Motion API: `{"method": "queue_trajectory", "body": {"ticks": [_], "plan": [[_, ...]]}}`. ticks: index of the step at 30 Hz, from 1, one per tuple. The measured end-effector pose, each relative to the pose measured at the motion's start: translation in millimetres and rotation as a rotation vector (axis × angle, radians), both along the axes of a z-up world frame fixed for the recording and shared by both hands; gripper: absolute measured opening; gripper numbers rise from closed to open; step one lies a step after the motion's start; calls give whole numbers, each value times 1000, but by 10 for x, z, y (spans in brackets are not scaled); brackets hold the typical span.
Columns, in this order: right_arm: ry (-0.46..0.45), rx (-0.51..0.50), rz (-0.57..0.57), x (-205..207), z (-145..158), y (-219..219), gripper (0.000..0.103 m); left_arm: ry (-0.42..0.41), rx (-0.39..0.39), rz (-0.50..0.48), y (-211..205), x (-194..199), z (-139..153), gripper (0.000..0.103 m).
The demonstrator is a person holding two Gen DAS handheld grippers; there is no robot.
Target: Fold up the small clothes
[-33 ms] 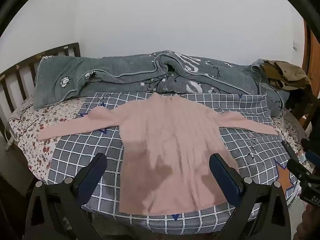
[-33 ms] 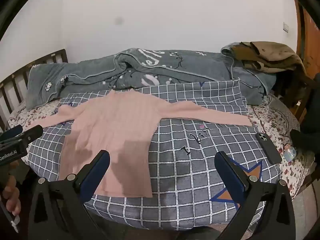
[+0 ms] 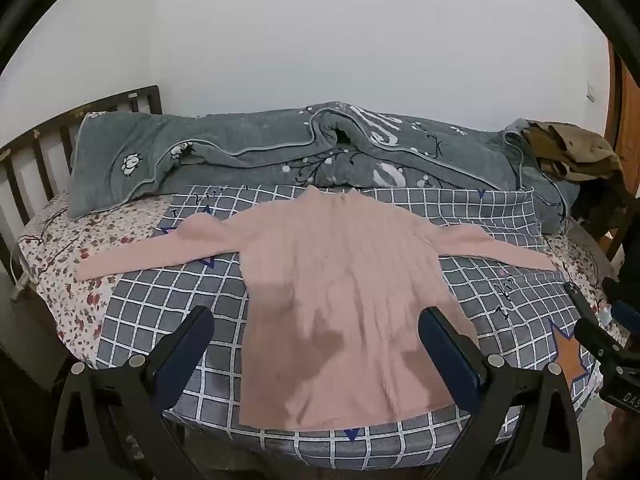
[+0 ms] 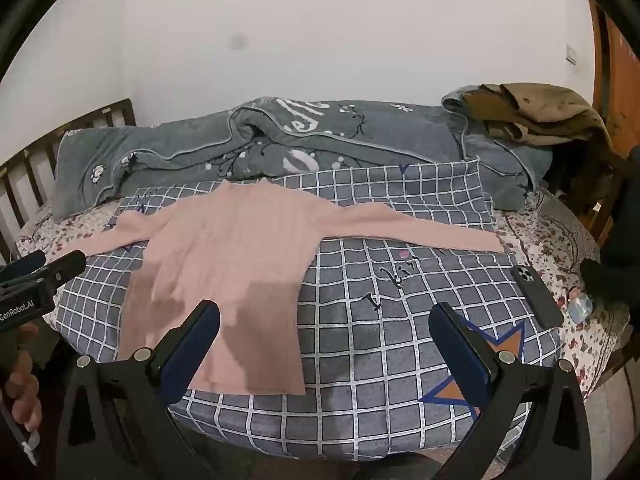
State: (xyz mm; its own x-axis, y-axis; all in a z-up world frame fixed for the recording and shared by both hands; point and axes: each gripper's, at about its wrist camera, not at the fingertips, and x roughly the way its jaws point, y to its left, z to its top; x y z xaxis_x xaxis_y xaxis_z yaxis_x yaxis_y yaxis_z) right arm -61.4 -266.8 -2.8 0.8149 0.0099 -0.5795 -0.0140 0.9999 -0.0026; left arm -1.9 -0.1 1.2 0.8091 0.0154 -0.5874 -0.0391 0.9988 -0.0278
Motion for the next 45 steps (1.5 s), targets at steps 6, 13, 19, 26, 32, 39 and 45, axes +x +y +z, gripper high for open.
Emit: {"method": "queue_trajectory", "body": {"ticks": [6,13,19,26,32,39,45], "plan": [[4,-2,-2,-40,23,-34,102,-5,-28,8,59,-29,22,103],[11,-6,0,-26,47,52,102,7,-56,12,101,-6,52,103],[6,10,2,-37,106,66,102,-1,-43,19,108,2,81,103],[5,20,6,-29,105,74,102,-7,-39,24,121,-12,79,103],[-5,23,11,-57,104,89,102,-10,-38,30,136,-37,79,103],[-13,24,7,-76,110,79,102,-18,-22,31,142,-59,106,103],[-15,26,7,-83,115,69,102,-21,-16,28,122,-51,113,103]]}}
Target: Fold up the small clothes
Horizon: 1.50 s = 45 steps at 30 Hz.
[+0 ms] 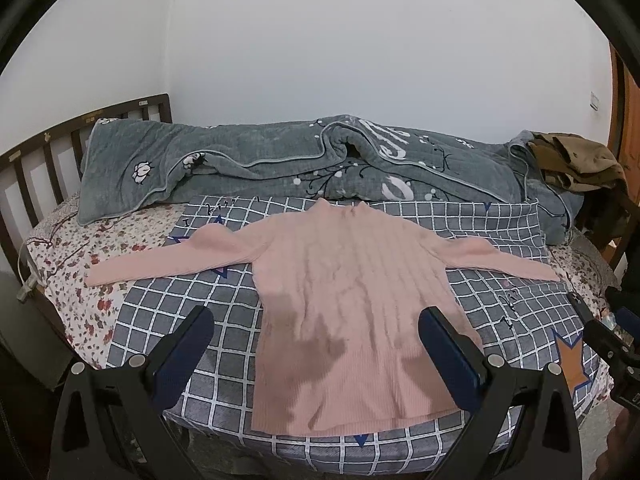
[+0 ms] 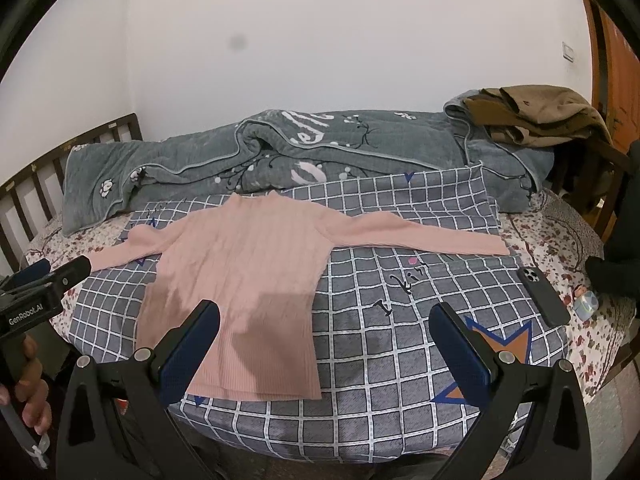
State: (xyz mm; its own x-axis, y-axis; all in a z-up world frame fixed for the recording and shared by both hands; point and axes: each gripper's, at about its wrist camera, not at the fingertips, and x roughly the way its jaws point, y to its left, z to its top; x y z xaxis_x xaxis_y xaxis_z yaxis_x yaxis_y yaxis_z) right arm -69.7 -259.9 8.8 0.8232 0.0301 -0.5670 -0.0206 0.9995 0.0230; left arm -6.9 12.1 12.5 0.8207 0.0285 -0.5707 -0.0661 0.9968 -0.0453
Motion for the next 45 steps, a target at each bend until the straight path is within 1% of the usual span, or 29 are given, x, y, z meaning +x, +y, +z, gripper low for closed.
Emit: {"method": "queue_trajectory", "body": {"ticks": [17,23,35,40,45], "plan": [[-18,16,-7,-35,45,-24,102,2,-3,3,-7,23,-39,103],[-26,15,-4,-66,52,-14,102,-3,-2,23,42,14,-71,103],[-31,14,-1,-79,61,40,102,-10,3,32,116,-44,-60,103],[-31,22,0,-75,62,65,102,8,24,64,119,-13,-65,103],[-43,15,9,-52,52,93,102,5,11,67,135,61,-94,103]]}}
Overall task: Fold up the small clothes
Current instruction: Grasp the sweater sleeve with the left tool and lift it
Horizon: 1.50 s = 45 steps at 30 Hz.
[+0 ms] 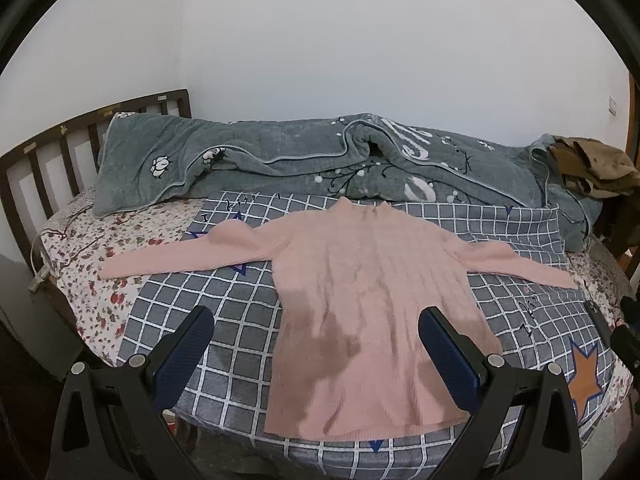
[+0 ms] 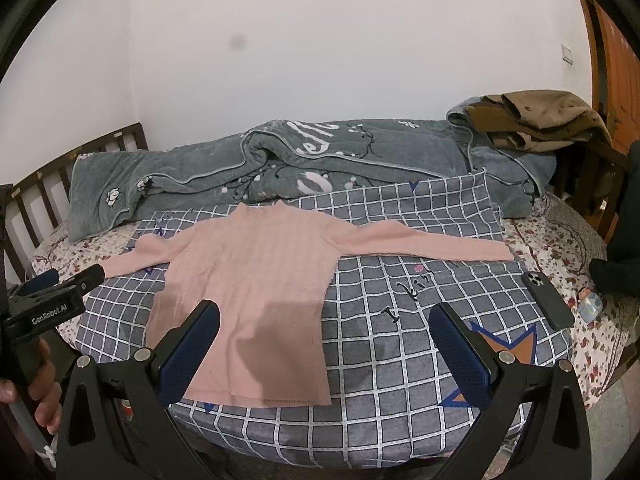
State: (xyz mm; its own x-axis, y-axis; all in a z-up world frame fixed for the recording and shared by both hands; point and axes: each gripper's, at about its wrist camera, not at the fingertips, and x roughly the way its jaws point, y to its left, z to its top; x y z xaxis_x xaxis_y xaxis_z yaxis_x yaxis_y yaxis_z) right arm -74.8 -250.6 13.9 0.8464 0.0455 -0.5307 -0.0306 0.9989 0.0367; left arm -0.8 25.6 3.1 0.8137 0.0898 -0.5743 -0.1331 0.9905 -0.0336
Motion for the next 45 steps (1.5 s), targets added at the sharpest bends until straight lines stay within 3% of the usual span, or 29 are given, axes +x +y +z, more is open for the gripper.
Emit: {"method": "queue_trajectory", "body": {"ticks": [5,11,15,20,23,29,33,42,44,45], "plan": [[-7,-19,2,109,-63,48,102,5,-4,-14,54,141,-102,103],[-22,14,38,426,-287,163,102,64,-40,3,403,456,-486,103],[8,18,71,732,-548,315,102,131,-127,37,820,689,-866,102],[48,76,134,1048,-840,450,98,131,-296,101,1493,870,-1225,101],[18,38,144,1194,-951,559,95,134,-395,157,1921,1009,-1410,101],[0,-25,189,1532,-1096,792,93,110,-459,286,2581,1290,-1662,98],[9,-37,227,1757,-1183,880,93,114,-462,339,2928,1547,-1786,81],[22,-82,236,2132,-1250,886,93,93,-458,506,3655,1911,-1841,60],[13,-81,235,2173,-1214,844,93,88,-446,570,3761,1922,-1856,47],[7,-75,233,2186,-1197,815,93,84,-442,597,3799,1924,-1862,34]]}}
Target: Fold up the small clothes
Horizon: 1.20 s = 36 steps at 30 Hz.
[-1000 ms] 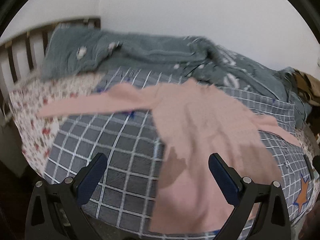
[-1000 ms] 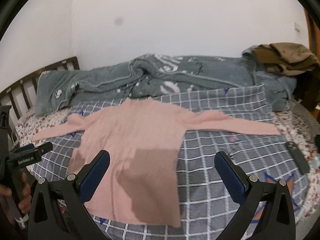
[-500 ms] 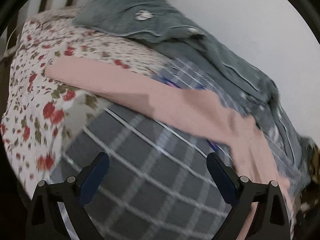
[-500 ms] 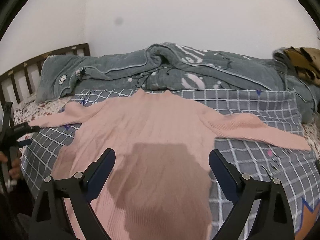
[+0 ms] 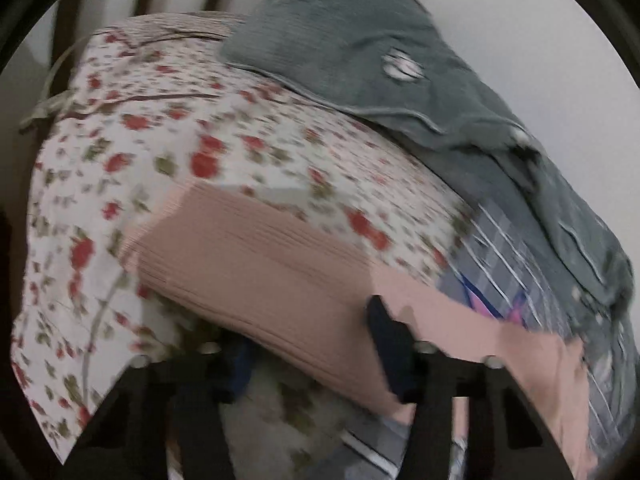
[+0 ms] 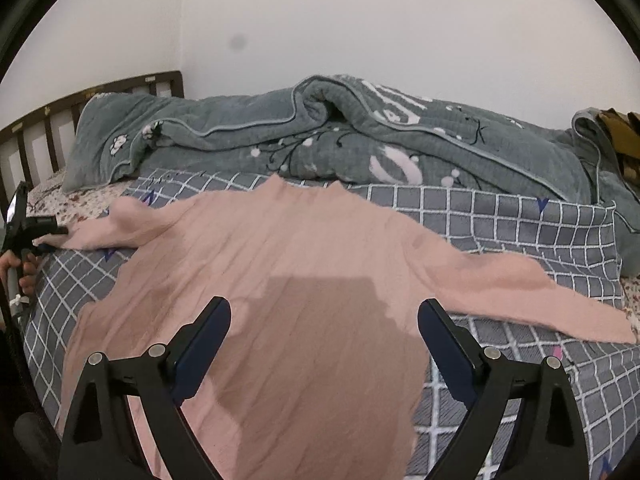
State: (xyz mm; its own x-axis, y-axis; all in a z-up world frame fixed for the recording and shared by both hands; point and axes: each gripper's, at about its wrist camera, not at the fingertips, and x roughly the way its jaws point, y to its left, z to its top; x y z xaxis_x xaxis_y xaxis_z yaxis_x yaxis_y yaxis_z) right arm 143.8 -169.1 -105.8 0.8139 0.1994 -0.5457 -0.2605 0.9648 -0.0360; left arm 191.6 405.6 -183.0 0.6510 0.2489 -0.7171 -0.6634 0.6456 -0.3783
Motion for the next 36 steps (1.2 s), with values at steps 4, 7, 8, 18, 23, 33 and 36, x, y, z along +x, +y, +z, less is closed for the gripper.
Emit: {"method": "queue_trajectory", "body": {"ticks": [4,7,8,18,23,33,36], "plan": [[-18,45,-6,-19,35,-179,94,52,136,-6,-63,157,162,7],[-44,38,-34,-33,56,-314,94,43,221,-52,-340,283,462,7],[-49,43,-39,-34,64,-366,94,24,240,-79,-461,327,584,7],[-103,139,-158,-19,166,-1148,94,-109,416,-446,-2468,863,1541,7],[-103,172,-228,25,131,-1487,94,-125,424,-656,-3749,1153,1530,7],[-56,260,-236,89,70,-1751,93,79,387,-1031,-5596,1363,548,15],[-65,245,-226,89,86,-1715,93,134,411,-998,-5600,1296,419,34]]}}
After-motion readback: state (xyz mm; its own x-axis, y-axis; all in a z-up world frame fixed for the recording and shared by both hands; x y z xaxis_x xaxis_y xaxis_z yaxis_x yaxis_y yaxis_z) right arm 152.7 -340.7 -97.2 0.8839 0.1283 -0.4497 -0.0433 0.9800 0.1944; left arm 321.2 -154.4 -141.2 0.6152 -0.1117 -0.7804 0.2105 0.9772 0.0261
